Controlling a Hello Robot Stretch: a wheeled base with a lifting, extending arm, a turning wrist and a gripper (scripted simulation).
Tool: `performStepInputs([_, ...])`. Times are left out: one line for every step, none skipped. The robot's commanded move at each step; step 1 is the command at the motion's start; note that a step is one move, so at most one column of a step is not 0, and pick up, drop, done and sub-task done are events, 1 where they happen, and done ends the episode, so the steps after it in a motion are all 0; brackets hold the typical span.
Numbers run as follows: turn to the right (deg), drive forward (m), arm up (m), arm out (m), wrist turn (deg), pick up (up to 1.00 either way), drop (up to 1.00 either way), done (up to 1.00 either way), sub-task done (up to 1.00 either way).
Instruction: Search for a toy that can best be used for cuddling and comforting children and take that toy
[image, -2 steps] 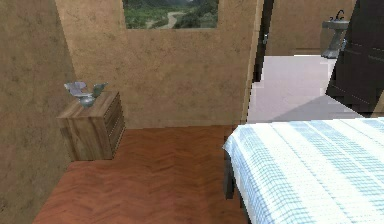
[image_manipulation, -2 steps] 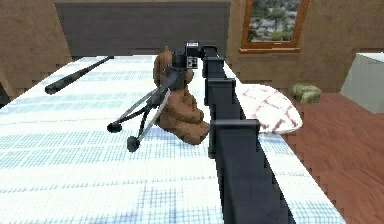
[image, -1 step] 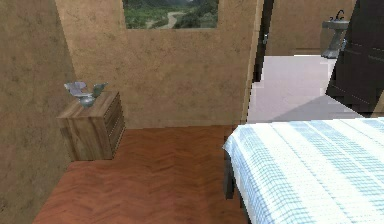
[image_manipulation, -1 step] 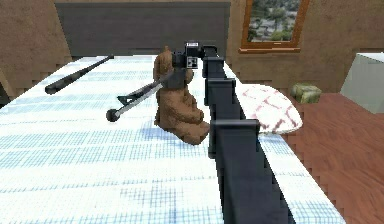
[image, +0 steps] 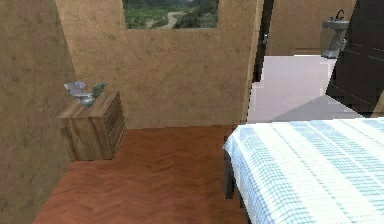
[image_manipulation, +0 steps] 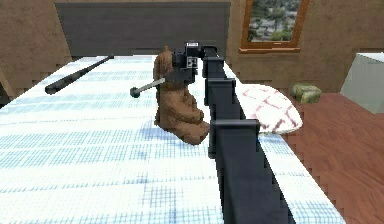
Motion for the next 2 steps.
performStepInputs([0.0,0.00,0.00,0.00,45.0,0.00,0.00,0.00,0.00])
performStepInputs([0.0,0.00,0.00,0.00,15.0,0.00,0.00,0.00,0.00])
